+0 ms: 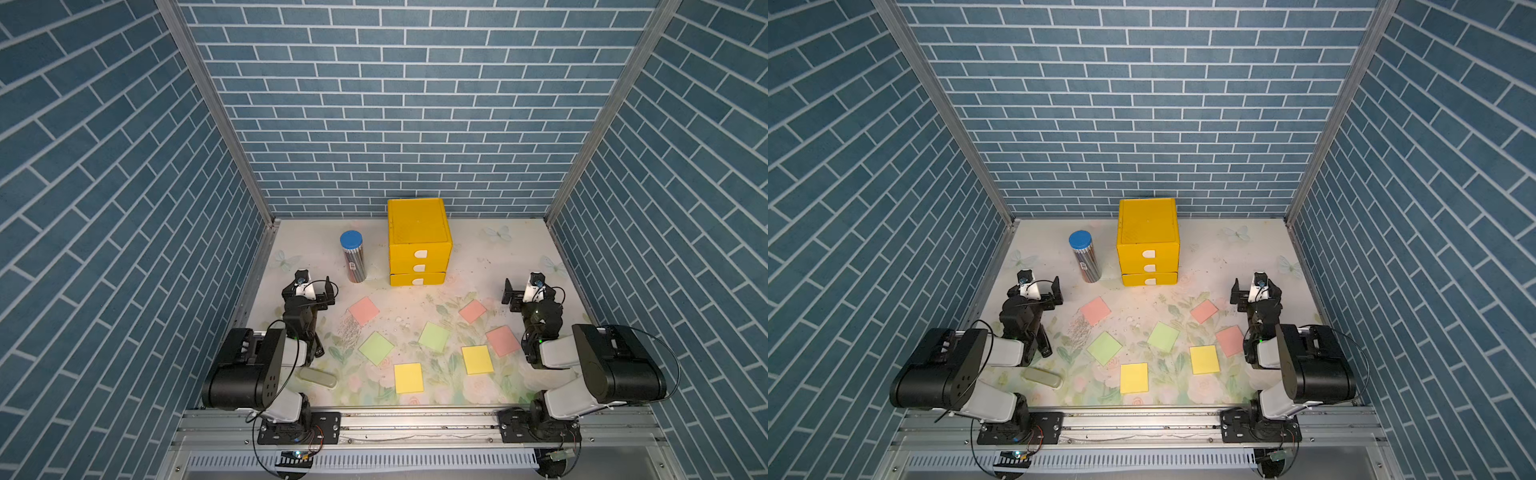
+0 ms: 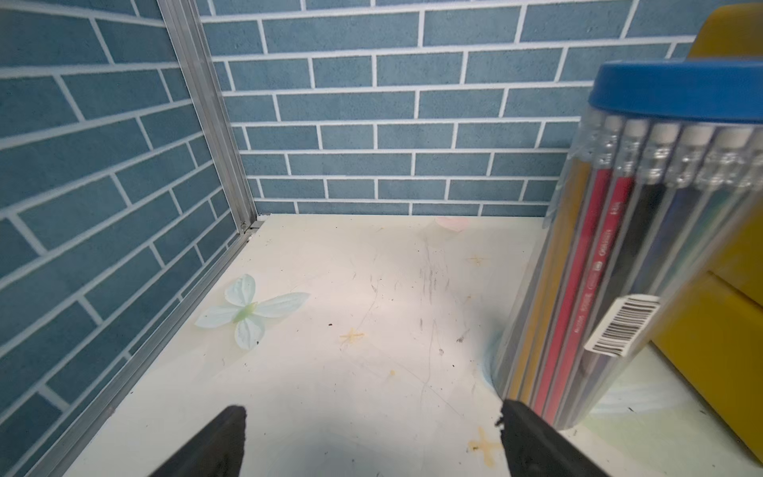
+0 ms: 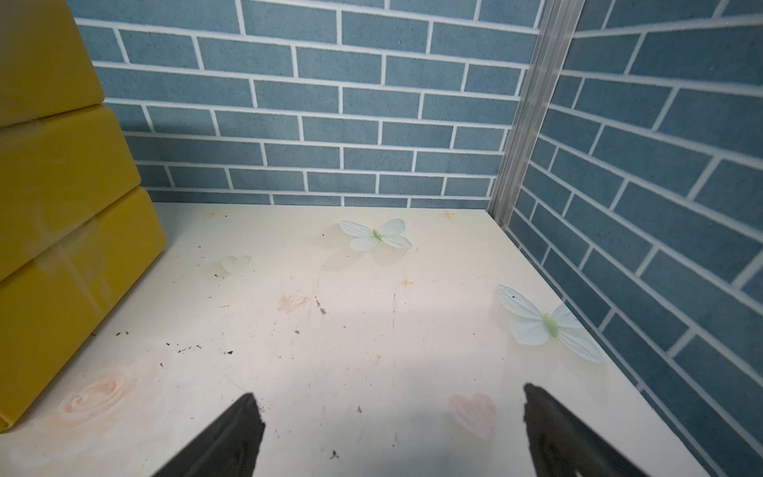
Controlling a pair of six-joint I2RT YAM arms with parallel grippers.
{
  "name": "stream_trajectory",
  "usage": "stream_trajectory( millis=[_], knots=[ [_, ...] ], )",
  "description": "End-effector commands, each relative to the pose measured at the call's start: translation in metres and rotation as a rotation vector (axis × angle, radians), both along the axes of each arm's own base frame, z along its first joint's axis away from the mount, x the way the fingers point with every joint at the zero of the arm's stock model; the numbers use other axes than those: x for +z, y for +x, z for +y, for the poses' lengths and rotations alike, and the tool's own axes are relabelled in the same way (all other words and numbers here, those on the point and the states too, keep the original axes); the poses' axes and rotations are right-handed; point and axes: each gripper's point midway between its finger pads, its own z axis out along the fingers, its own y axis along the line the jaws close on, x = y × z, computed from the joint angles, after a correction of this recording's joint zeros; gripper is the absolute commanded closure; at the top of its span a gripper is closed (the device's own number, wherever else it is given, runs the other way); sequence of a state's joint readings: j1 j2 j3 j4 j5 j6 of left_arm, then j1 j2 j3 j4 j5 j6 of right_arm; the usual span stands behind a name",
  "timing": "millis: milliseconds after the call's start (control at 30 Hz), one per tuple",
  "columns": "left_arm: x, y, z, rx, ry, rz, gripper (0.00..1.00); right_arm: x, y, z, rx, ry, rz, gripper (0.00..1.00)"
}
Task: Please put the sticky notes in the drawer by color
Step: Adjust the storage box at the center of the board.
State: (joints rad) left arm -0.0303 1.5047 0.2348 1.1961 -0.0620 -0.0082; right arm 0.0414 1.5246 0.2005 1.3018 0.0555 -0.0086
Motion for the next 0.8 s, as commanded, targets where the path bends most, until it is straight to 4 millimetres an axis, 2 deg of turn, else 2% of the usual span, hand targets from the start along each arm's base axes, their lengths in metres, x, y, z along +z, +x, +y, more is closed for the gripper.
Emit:
stream_trajectory(
  millis=[0,767],
  knots=[
    [0.0044,0.0004,-0.0002,-0.004,-0.002,-0.020,0.00,0.0010,0.0031,0.0025,0.012,-0.020,0.000,0.00],
    [0.0085,0.0019,0.0022,0.011,-0.006,-0.024,0.00,0.0012,0.0026,0.0021,0.010,-0.021,-0.002,0.00]
  ],
)
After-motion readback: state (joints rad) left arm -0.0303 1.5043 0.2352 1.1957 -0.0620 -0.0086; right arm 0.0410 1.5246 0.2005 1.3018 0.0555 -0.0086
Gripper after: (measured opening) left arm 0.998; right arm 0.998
